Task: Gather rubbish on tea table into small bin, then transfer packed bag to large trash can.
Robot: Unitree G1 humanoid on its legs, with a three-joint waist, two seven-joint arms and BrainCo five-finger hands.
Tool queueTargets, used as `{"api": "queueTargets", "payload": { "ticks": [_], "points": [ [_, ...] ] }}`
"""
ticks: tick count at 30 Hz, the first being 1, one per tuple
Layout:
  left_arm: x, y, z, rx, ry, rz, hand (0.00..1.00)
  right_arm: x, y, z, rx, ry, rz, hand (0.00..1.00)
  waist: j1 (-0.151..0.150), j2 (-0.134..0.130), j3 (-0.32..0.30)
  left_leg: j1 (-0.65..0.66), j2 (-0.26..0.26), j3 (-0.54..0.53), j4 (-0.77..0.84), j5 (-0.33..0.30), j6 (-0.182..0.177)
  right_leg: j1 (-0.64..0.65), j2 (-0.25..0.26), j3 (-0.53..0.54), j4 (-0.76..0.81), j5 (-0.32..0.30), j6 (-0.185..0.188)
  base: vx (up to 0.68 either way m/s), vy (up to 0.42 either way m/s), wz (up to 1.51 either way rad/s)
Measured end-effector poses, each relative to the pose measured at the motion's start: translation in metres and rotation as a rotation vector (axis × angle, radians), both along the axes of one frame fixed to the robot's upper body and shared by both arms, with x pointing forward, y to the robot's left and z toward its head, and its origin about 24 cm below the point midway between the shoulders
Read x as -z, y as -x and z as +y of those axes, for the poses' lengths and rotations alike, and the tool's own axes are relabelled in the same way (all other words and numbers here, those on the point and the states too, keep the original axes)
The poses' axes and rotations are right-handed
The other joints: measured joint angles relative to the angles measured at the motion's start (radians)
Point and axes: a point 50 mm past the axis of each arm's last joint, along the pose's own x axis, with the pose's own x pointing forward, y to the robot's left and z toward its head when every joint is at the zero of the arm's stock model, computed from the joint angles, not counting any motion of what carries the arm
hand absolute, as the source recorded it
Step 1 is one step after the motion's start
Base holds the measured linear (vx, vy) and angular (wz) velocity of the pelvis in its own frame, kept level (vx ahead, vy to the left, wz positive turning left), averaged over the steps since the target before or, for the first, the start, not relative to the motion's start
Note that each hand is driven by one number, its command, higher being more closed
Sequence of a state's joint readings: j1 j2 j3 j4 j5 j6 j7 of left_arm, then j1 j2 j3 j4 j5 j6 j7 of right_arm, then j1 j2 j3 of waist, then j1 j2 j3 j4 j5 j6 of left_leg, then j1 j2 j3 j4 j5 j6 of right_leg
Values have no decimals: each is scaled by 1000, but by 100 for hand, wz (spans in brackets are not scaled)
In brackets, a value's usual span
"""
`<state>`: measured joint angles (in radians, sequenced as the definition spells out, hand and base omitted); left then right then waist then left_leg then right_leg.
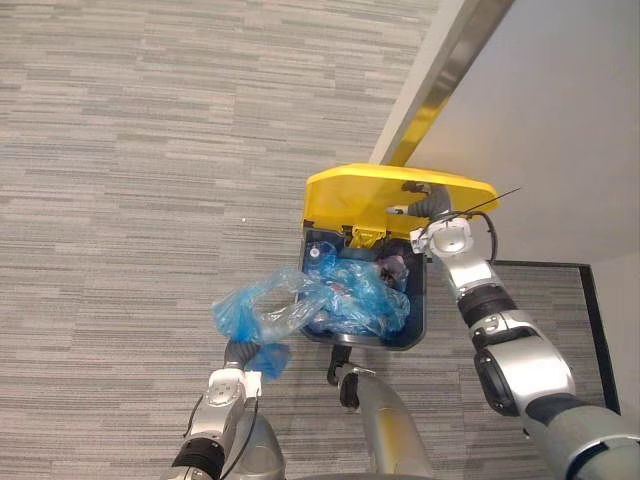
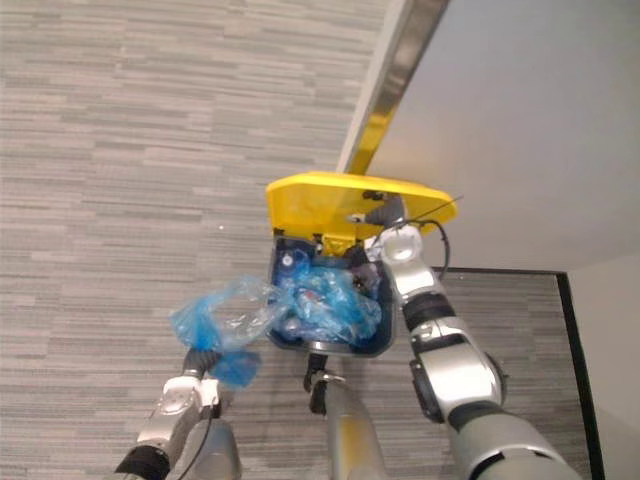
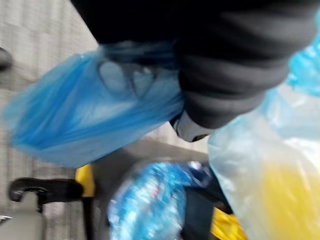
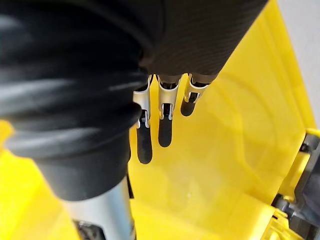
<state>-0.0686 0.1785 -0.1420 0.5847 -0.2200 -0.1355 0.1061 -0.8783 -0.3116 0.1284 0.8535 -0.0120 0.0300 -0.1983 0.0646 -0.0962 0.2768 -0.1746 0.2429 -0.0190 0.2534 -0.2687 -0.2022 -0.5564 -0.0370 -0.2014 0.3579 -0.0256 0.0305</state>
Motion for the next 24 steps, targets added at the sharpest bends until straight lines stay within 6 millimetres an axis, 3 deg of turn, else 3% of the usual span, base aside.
{"api": "queueTargets", "payload": {
  "ticks": [4,11,15,24],
  "points": [
    [-21,-10,-10,46,35,-110,100,-2,-1,0,-3,-16,9,0,-17,2,15,2,-4,-8,22,-9,-8,16,-4,1,-4,0,0,11,52,2],
    [-61,-19,-35,147,163,-282,100,-6,-2,-4,-11,8,11,0,-20,14,28,5,-7,-10,43,-18,-9,34,-2,7,-19,11,7,-9,15,-1],
    [-100,-22,-56,261,238,-448,100,-7,-2,-5,-21,18,13,0,-25,15,29,9,-10,7,48,-23,-10,36,4,25,-37,31,12,-17,27,-12],
    [-150,-30,-92,424,292,-640,100,-15,-4,-3,-44,26,-7,0,-45,29,37,20,-5,26,73,-43,-8,74,30,52,-117,73,17,-17,19,-12]
  ]
}}
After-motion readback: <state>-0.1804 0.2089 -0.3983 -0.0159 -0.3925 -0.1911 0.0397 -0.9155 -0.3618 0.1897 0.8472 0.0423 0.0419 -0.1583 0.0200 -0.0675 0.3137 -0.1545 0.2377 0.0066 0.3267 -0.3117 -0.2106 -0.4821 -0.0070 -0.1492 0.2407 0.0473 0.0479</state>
